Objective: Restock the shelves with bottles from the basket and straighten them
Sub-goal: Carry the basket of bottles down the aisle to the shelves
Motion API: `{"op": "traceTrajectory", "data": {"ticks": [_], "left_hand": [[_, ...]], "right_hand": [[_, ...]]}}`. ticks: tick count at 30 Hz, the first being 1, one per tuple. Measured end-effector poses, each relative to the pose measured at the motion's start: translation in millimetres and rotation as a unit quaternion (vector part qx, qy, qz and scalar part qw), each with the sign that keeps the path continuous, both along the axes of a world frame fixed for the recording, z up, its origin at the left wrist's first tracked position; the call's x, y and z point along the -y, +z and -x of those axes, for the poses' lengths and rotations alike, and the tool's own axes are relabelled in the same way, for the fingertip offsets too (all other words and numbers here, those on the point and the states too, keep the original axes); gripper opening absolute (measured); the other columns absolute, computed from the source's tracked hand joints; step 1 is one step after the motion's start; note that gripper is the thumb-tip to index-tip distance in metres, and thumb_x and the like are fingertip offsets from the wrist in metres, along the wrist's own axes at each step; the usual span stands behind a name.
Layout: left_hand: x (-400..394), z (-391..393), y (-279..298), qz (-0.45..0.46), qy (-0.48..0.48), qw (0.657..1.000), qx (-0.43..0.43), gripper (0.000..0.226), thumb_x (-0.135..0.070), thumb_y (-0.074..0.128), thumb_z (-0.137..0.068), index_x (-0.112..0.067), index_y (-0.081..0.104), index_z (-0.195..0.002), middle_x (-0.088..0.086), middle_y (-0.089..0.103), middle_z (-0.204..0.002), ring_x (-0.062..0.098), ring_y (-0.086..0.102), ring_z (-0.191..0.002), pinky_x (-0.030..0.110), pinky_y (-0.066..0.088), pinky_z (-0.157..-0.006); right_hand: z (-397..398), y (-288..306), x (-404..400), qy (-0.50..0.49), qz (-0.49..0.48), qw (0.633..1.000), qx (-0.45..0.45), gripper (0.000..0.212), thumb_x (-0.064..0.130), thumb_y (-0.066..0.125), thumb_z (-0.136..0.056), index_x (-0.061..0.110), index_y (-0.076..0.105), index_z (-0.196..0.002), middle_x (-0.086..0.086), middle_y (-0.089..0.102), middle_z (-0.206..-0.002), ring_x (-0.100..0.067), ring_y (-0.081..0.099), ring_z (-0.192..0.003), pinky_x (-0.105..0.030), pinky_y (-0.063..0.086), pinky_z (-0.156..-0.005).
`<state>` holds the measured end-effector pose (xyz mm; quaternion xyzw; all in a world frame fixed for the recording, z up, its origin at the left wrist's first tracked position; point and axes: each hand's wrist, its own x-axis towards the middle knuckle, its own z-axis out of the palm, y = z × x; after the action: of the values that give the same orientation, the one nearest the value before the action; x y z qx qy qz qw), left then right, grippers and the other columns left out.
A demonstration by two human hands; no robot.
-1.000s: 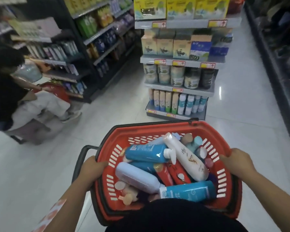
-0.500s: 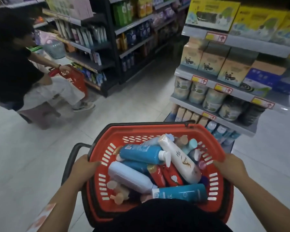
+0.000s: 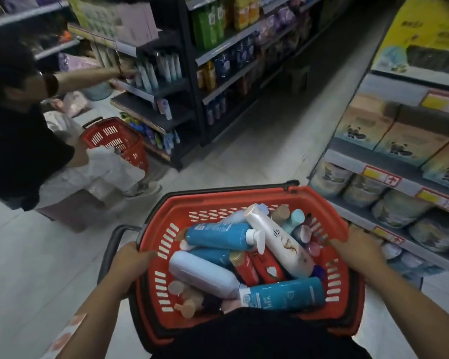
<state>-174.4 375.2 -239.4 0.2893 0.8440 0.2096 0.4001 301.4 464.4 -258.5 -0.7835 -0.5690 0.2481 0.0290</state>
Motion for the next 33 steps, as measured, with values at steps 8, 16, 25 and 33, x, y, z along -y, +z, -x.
{"op": "traceTrajectory", "data": {"ticks": [8, 16, 25, 33], "left_hand": [[-175, 40, 0, -0.002, 0.016, 0.998, -0.063, 0.029, -0.023, 0.073, -0.081, -0.009, 0.062, -0.104, 0.013, 0.071, -0.095, 0.03, 0.069, -0.08, 0.041, 0.058, -0.076], [-340, 85, 20, -0.016, -0.012, 0.998, -0.056, 0.025, -0.02, 0.074, -0.082, -0.017, 0.062, -0.104, 0.01, 0.07, -0.095, 0.029, 0.069, -0.083, 0.04, 0.058, -0.08], [-582, 157, -12, 0.025, -0.109, 0.992, -0.065, 0.047, -0.031, 0.079, -0.073, -0.006, 0.067, -0.11, 0.018, 0.07, -0.107, 0.034, 0.067, -0.094, 0.043, 0.055, -0.088], [-757, 163, 6, 0.032, -0.208, 0.975, -0.071, 0.042, -0.029, 0.081, -0.069, -0.008, 0.063, -0.102, 0.019, 0.069, -0.098, 0.034, 0.068, -0.09, 0.048, 0.056, -0.089]], "right_hand": [[52, -11, -196, 0.002, -0.006, 1.0, -0.025, 0.031, 0.027, 0.067, -0.091, -0.002, 0.069, -0.102, -0.024, 0.069, -0.094, -0.035, 0.064, -0.083, -0.031, 0.041, -0.068], [87, 4, -324, -0.021, 0.0, 0.999, -0.028, 0.034, 0.029, 0.064, -0.093, 0.001, 0.071, -0.11, -0.023, 0.071, -0.101, -0.038, 0.067, -0.091, -0.038, 0.051, -0.077], [153, -17, -461, -0.114, 0.029, 0.992, -0.039, 0.03, 0.033, 0.06, -0.096, 0.01, 0.071, -0.112, -0.011, 0.07, -0.093, -0.024, 0.061, -0.071, -0.03, 0.045, -0.064], [175, 1, -551, -0.235, 0.006, 0.971, -0.047, 0.031, 0.034, 0.062, -0.093, 0.009, 0.07, -0.109, -0.015, 0.072, -0.098, -0.031, 0.067, -0.082, -0.037, 0.055, -0.076]]}}
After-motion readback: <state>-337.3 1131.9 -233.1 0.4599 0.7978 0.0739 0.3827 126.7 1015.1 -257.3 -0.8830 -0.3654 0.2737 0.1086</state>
